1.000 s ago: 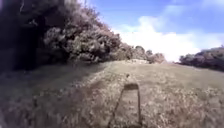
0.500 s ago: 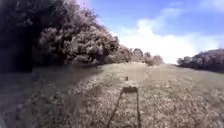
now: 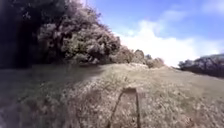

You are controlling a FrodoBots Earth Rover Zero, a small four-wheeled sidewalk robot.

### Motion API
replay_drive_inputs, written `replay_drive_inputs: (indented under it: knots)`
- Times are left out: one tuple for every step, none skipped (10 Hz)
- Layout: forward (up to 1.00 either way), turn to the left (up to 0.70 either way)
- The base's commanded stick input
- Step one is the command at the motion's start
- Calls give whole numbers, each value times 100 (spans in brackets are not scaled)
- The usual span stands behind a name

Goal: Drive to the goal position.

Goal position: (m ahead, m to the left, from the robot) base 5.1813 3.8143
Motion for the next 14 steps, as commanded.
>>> replay_drive_inputs:
  knots:
    - [70,-23]
    - [70,0]
    - [70,-1]
    - [70,-13]
    - [70,-31]
    - [70,-34]
    - [70,-23]
    - [70,0]
    - [70,0]
    - [59,0]
    - [36,0]
    - [12,0]
    - [0,0]
    - [0,0]
